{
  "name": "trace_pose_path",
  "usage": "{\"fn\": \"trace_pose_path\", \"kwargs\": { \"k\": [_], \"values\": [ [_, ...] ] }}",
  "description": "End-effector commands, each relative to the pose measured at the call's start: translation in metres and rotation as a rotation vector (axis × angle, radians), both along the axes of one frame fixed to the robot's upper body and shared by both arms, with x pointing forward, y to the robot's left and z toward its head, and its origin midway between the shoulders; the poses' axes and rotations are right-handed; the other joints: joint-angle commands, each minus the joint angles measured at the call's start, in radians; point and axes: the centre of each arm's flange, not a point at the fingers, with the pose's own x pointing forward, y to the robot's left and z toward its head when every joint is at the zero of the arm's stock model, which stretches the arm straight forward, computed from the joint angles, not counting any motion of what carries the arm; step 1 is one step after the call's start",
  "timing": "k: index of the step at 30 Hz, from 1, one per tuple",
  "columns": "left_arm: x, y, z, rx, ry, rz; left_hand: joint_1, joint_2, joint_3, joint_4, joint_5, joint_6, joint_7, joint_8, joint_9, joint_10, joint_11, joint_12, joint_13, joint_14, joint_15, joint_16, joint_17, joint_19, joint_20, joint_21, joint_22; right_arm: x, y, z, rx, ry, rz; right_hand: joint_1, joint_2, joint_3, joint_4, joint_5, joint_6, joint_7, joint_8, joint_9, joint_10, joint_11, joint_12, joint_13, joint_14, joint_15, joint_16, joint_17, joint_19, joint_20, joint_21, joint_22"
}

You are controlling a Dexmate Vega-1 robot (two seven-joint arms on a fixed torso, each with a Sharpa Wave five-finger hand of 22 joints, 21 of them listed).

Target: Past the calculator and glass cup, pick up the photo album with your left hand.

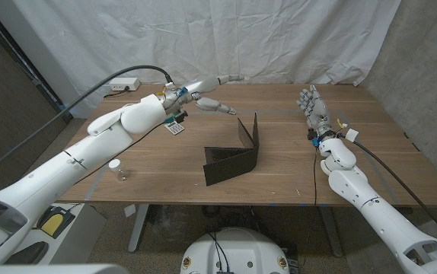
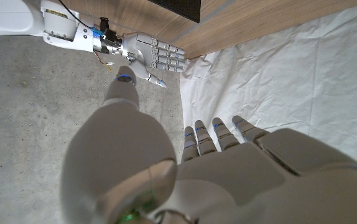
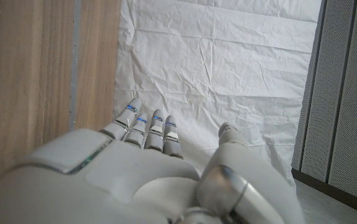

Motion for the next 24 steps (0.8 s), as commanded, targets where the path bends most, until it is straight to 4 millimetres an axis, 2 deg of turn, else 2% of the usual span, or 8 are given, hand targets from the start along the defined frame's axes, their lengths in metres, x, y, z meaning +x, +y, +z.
{"fn": "trace_pose_path", "kwargs": {
  "k": [1, 11, 15, 24],
  "values": [
    [-0.009, -0.005, 0.006, 0.04, -0.032, 0.039, 0.012, 0.001, -0.006, 0.002, 0.005, 0.0, -0.007, 0.002, 0.002, -0.003, -0.009, -0.003, 0.005, -0.006, -0.074, -0.005, 0.002, -0.013, -0.099, -0.001, 0.004, 0.0, -0.001, -0.003, 0.012, 0.005, -0.001, 0.008, 0.004, 0.003, -0.009, -0.001, 0.008, 0.0, 0.0, 0.004, 0.007, 0.0, -0.006, 0.006, 0.006, 0.001, 0.001, 0.002, 0.013, -0.018, -0.002, 0.006],
    [-0.016, -0.015, 0.012, 0.089, -0.052, 0.07, 0.017, 0.005, -0.008, 0.003, 0.005, 0.002, -0.014, 0.003, 0.002, 0.002, -0.017, 0.0, 0.006, -0.006, -0.072, -0.003, 0.002, -0.015, -0.09, 0.0, 0.003, -0.002, -0.003, -0.003, 0.019, 0.005, -0.006, 0.008, 0.005, 0.002, -0.01, -0.001, 0.007, 0.0, -0.001, 0.004, 0.007, -0.002, -0.006, 0.006, 0.005, 0.002, 0.0, 0.002, 0.013, -0.018, -0.005, 0.006],
    [-0.02, -0.021, 0.015, 0.114, -0.054, 0.08, 0.023, 0.008, -0.009, 0.003, 0.005, 0.015, -0.022, 0.008, 0.002, 0.011, -0.018, 0.003, 0.006, -0.003, -0.073, -0.002, 0.002, -0.014, -0.088, 0.002, 0.003, -0.005, -0.003, -0.002, 0.034, 0.001, -0.025, 0.003, 0.01, 0.002, -0.006, -0.002, 0.007, 0.0, -0.001, 0.004, 0.001, -0.001, -0.008, 0.006, 0.013, -0.005, 0.005, 0.005, 0.021, -0.026, -0.006, 0.006],
    [-0.028, -0.032, 0.012, 0.171, -0.059, 0.103, 0.026, 0.009, -0.012, 0.004, 0.005, 0.02, -0.025, 0.01, 0.003, 0.014, -0.021, 0.004, 0.006, -0.001, -0.075, -0.001, 0.002, -0.014, -0.089, 0.003, 0.003, -0.011, -0.006, 0.0, 0.031, -0.017, -0.021, 0.0, 0.01, 0.0, -0.006, -0.002, 0.007, 0.002, -0.001, 0.004, 0.002, 0.0, -0.007, 0.006, 0.021, -0.007, 0.008, 0.007, 0.026, -0.027, -0.008, 0.007]
  ]
}}
